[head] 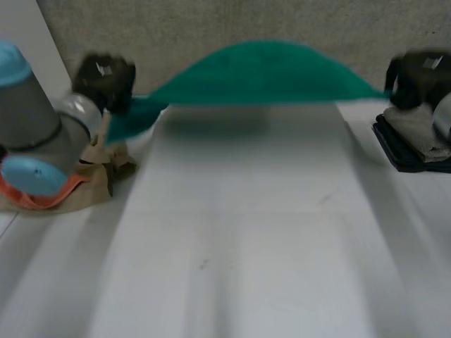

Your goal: Fold the laundry.

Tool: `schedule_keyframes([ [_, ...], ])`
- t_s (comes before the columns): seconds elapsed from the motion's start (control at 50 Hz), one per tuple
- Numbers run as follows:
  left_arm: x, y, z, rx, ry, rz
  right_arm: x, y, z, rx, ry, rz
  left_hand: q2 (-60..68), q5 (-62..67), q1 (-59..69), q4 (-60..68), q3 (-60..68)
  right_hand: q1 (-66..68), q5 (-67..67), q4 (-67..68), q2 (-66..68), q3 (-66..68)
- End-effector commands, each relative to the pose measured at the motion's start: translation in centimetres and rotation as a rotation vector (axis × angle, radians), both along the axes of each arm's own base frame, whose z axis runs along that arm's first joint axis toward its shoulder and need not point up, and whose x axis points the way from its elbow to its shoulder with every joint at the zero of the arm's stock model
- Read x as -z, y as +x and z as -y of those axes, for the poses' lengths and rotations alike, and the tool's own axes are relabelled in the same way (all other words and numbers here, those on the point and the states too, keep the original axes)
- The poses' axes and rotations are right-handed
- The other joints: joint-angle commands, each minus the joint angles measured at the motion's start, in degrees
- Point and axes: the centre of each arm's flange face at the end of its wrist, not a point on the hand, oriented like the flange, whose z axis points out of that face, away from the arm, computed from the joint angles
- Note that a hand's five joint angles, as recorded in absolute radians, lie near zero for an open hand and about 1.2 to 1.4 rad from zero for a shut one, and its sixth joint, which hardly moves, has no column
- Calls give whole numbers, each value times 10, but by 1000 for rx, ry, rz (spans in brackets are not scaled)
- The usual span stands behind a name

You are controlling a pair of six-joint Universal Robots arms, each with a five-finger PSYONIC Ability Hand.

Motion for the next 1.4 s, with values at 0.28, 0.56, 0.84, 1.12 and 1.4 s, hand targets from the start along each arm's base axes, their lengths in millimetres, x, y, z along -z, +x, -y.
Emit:
schedule_keyframes([
  [0.28, 145, 18, -21, 16, 335, 276, 126, -16, -31, -29, 414, -172, -220, -219, -230, -221, -221, 143, 119, 114, 126, 120],
  [0.56, 143, 42, -7, -125, 325, 272, 122, -26, -26, 7, 412, -160, -311, -310, -321, -313, -312, 143, 119, 114, 126, 120],
  [0.84, 133, 31, -22, -8, 419, 182, 115, -27, -28, 0, 420, -165, 152, 153, 142, 150, 150, 143, 119, 114, 126, 120],
  [1.12, 101, 68, -123, -31, 776, 581, 91, -67, -83, -200, 754, -646, 152, 153, 142, 150, 150, 143, 119, 114, 126, 120],
  [1.4, 62, 37, -128, 56, 474, 683, 100, -57, -54, -161, 587, -669, 152, 153, 142, 150, 150, 143, 119, 114, 126, 120],
])
